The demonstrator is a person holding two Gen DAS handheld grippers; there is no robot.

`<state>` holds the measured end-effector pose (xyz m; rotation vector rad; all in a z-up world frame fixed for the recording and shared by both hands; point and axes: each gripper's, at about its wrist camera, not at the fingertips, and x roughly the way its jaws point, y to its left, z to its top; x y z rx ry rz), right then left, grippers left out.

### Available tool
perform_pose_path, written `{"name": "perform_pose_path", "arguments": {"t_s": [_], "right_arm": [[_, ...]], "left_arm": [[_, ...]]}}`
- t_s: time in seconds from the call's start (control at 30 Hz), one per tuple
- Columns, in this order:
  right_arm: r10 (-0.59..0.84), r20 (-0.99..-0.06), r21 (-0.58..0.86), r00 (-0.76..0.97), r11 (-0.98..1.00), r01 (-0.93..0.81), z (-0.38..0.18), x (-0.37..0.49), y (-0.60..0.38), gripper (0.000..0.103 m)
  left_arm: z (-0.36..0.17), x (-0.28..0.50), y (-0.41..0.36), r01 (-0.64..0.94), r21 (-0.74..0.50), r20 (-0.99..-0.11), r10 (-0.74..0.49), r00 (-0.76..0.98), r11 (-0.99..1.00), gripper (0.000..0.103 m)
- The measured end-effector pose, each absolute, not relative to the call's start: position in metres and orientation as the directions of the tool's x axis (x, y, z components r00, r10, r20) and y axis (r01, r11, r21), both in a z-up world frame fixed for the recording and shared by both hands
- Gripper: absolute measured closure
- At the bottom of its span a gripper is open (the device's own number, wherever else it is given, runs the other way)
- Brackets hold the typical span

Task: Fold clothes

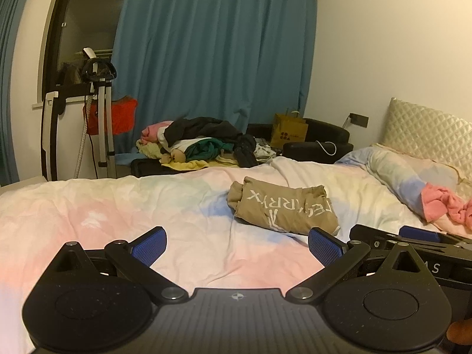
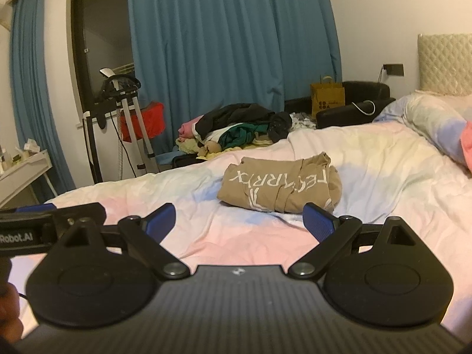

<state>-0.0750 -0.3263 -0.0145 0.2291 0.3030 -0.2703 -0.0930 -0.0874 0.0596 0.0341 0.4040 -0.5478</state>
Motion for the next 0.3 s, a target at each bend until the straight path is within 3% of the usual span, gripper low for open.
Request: {"name": "perform_pose_path", "arguments": {"t_s": [0.3], "right_arm": [[-0.226, -0.323, 0.177, 0.919, 0.94, 0.293, -0.0159, -0.075, -0.3238, 0.009]], "left_arm": [[0.0588, -0.0935, -0.0897, 0.504, -0.07, -0.38, -0.49, 0.785, 0.861, 0.0]]}}
